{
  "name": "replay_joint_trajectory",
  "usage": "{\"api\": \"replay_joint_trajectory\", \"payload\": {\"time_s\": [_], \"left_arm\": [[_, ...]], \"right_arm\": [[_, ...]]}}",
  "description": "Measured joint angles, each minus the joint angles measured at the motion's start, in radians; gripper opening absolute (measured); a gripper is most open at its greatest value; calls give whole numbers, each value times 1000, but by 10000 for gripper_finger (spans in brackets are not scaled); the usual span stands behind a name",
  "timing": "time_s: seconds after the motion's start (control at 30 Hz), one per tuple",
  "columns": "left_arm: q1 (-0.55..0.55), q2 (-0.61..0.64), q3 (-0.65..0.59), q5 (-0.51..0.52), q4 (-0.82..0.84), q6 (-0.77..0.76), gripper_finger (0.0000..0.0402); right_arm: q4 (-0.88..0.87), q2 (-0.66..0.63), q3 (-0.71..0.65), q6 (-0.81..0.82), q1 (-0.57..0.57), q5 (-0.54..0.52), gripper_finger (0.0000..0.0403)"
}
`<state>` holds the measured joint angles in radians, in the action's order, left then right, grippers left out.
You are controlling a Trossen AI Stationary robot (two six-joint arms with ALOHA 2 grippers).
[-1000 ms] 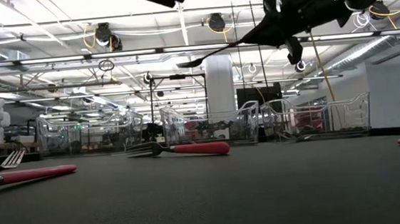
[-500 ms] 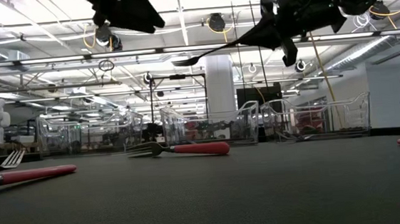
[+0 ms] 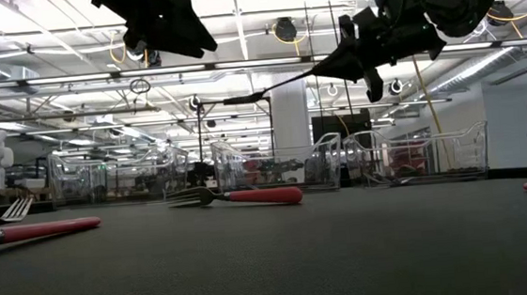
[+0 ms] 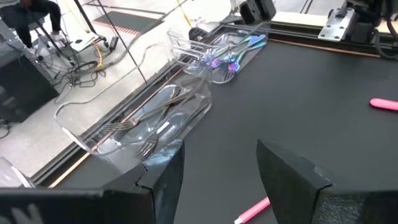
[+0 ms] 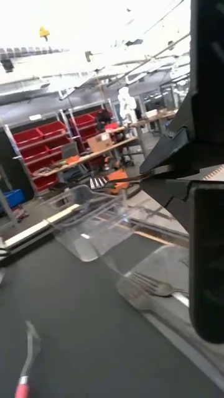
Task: Sort silverware by color (type)
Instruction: Put the black fork into the middle transparent bin
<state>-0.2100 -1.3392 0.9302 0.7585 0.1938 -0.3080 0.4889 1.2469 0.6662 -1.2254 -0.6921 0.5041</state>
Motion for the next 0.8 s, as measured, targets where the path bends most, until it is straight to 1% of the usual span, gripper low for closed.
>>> {"api": "replay_joint_trajectory", "payload": {"time_s": [0.1,0.23,0.47,0.6,0.7,0.8], "left_arm": [[0,0,0,-7,7,0,203],[0,0,0,-22,11,0,203],[0,0,0,-22,36,-1,203],[-1,0,0,-26,37,-2,203],[-8,0,0,-27,51,-6,203],[-9,0,0,-30,75,-27,203]], "right_arm": [[8,12,4,0,-17,1,8],[-36,33,53,6,-31,28,8],[-260,95,221,-35,-31,24,8],[-340,126,280,-49,-33,16,7],[-360,131,292,-56,-33,-36,5],[-386,131,292,-102,-33,-93,5]]}}
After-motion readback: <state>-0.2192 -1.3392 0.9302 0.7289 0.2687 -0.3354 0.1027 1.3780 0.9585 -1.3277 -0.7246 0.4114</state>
